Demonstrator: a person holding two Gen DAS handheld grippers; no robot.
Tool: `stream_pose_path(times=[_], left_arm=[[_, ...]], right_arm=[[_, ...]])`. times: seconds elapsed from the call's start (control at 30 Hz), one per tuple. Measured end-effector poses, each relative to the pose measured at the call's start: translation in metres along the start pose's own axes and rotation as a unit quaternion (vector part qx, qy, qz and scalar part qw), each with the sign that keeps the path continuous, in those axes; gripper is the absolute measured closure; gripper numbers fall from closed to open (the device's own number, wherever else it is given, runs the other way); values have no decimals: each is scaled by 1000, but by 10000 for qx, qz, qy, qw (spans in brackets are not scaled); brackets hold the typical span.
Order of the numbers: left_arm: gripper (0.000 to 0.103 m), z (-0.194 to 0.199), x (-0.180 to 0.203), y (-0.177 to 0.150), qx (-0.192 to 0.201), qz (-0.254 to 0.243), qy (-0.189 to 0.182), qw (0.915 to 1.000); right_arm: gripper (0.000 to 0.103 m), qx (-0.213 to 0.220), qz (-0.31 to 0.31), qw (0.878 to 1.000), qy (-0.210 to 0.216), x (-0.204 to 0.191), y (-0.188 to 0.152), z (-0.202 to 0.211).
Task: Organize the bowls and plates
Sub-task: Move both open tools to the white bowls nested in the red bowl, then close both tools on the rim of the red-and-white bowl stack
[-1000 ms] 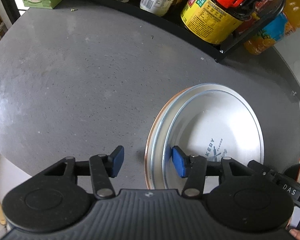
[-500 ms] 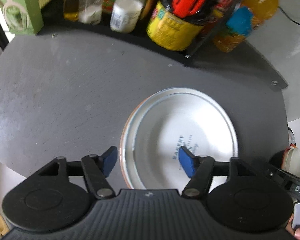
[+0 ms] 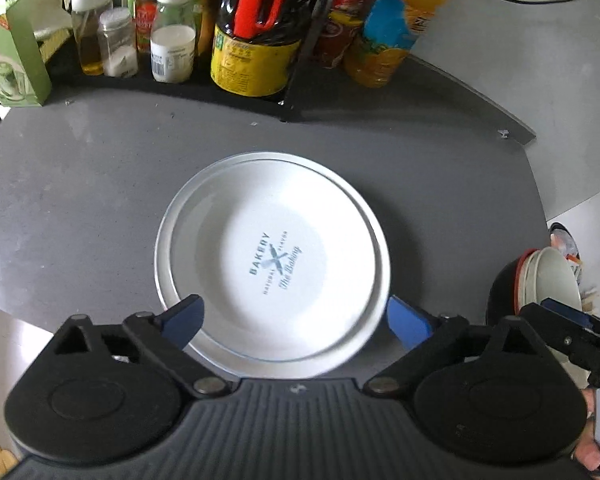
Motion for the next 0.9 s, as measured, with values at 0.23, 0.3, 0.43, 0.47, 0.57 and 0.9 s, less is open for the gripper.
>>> stream_pose_path(times=[0.23,0.3,0.43,0.47,0.57,0.9], left_arm=[[4,11,30,-15,103,51,-1,9999],[4,14,41,-18,144,16,1,9999],[4,16,67,-24,234,-128,14,9996],[4,16,73,-25,247,-138,-8,9996],[4,15,93,-29,284,-209,-64,9994],[4,1,156,-43,256,-499,-331,9979]], right_arm=[[0,120,-99,9999,76,19,-9,28],[0,197,-143,9997,86,27,-11,38],[0,342,-294,9990,56,46,-16,56],[0,377,-320,9988,43,50,-18,61],[0,477,-392,9981,-31,65,-21,73],[0,614,-675,9953,-337,113,-34,104]])
Point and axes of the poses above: each gripper's, at about its wrist camera, not at the fingertips, and z roughly against the way its jaws point, x to its right, y to its top, the point moved 2 cm from there along -z, roughly the way its jaws point, and after that the axes turned 2 degrees about x, right-handed, at the moved point
